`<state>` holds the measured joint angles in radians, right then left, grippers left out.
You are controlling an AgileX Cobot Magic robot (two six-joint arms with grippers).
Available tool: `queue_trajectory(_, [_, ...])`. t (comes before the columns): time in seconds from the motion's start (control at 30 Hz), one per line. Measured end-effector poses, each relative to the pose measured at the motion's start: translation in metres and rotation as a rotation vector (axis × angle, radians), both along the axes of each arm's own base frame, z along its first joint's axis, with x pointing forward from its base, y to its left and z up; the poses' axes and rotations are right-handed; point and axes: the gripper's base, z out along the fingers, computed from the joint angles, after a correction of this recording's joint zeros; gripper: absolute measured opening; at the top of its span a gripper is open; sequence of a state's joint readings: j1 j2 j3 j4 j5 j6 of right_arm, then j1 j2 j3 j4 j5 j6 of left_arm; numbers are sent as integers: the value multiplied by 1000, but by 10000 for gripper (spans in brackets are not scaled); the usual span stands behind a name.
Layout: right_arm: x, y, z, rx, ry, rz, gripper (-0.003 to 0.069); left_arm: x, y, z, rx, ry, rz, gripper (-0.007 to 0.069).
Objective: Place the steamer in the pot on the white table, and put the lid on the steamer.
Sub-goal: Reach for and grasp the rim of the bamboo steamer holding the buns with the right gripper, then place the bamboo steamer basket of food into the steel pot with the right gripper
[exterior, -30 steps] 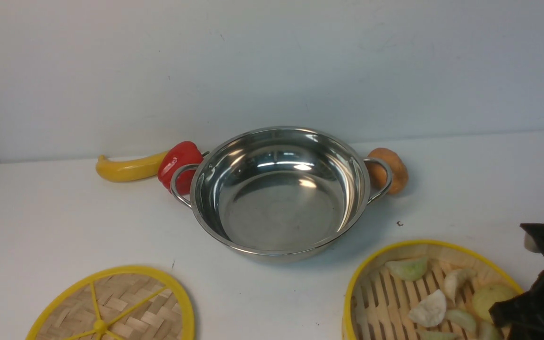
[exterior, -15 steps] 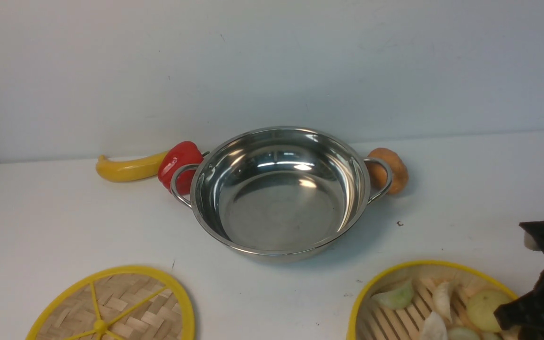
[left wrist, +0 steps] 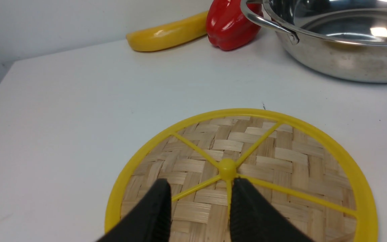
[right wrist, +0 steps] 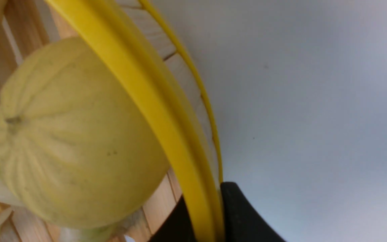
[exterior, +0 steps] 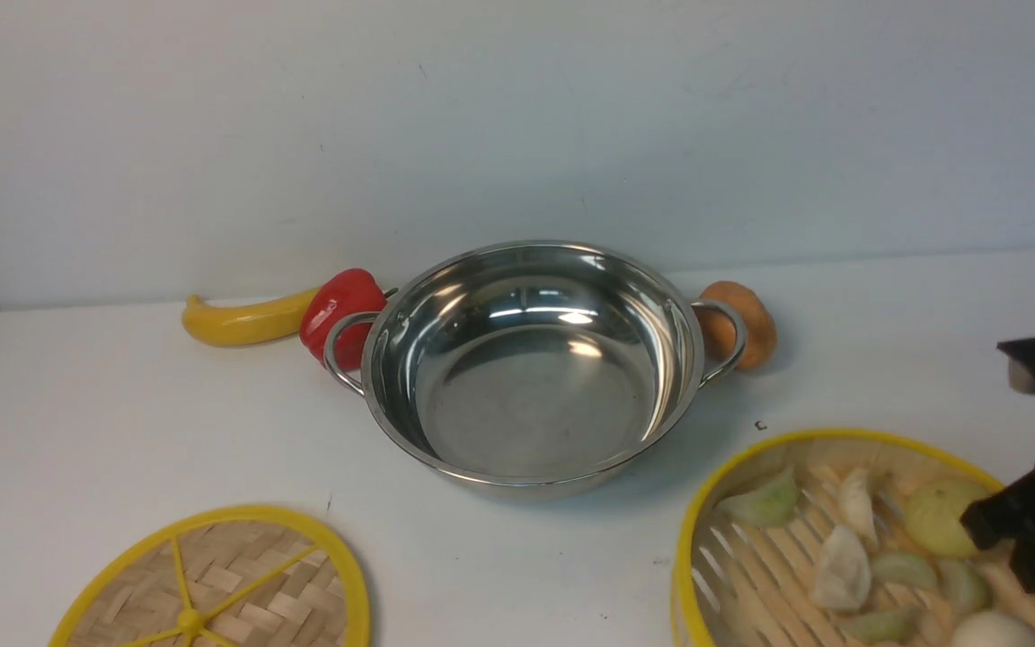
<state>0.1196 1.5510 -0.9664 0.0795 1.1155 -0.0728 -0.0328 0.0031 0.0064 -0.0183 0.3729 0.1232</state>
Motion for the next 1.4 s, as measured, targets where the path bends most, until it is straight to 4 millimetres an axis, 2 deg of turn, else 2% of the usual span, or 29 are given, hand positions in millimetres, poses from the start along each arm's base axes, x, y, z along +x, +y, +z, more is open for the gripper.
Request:
queue_trajectory(0.2, [11,2,27,4,-7,8,66,0,0,0,0,0,0,242])
queue_trajectory(0.5, [39,10,64,70,-133,26,59,0,0,0,0,0,0,242])
queue_trajectory(0.7, [68,18,74,133,-178,12,58,0,0,0,0,0,0,242])
queue_trajectory(0.87, [88,32,68,144,-180,54,58,0,0,0,0,0,0,242])
queue_trajectory(0.97, [104,56,63,147,-182,122,58,0,0,0,0,0,0,242])
queue_trajectory(1.17, [134,108,67,170,-253,245,57,0,0,0,0,0,0,242])
queue_trajectory(1.27, [146,123,70,181,-291,276,57,0,0,0,0,0,0,242])
queue_trajectory(1.4, [163,135,65,186,-316,292,57,0,0,0,0,0,0,242])
